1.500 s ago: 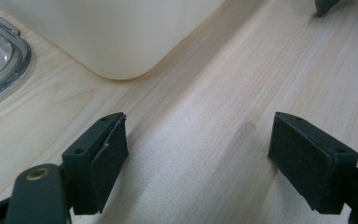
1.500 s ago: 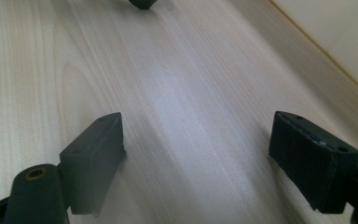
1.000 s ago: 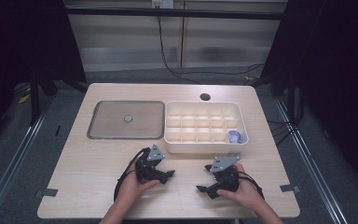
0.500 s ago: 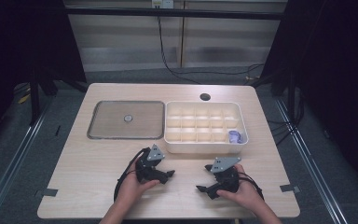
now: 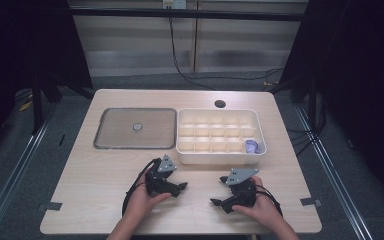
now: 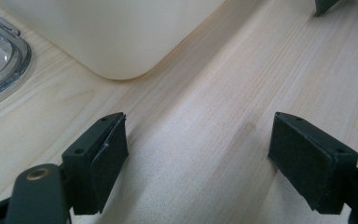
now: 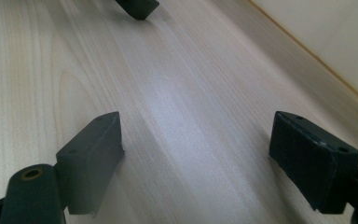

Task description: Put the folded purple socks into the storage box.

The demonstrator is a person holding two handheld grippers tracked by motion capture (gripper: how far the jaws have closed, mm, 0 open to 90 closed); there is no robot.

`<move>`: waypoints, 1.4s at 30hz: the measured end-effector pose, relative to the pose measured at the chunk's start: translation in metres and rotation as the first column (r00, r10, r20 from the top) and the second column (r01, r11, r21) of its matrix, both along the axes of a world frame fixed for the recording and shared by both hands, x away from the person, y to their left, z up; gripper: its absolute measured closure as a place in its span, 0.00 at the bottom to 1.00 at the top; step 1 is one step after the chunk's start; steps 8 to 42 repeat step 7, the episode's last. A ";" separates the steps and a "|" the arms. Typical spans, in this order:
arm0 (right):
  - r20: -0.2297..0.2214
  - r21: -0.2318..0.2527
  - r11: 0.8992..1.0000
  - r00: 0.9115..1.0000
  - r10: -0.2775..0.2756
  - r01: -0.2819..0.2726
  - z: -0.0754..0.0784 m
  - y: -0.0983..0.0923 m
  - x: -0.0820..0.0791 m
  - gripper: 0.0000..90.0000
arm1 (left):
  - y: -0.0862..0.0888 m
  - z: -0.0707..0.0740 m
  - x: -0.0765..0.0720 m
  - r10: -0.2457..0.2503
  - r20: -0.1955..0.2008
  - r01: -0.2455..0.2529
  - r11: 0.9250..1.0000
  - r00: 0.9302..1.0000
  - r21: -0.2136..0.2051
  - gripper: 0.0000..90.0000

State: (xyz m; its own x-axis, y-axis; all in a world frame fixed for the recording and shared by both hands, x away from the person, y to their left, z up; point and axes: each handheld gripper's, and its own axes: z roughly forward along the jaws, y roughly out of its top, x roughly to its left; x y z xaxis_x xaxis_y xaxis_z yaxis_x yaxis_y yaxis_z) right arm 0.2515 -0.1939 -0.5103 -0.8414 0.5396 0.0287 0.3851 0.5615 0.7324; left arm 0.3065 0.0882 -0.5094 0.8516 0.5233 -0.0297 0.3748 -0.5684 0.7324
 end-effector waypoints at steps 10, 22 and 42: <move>-0.001 -0.001 1.000 1.000 -0.004 0.004 0.000 0.000 0.000 0.19 | 0.000 0.000 0.000 0.000 -0.001 0.000 1.000 1.000 0.001 0.21; -0.001 -0.001 1.000 1.000 -0.004 0.004 0.000 0.000 0.000 0.19 | 0.000 0.000 0.000 0.000 -0.001 0.000 1.000 1.000 0.001 0.21; -0.001 -0.001 1.000 1.000 -0.004 0.004 0.000 0.000 0.000 0.19 | 0.000 0.000 0.000 0.000 -0.001 0.000 1.000 1.000 0.001 0.21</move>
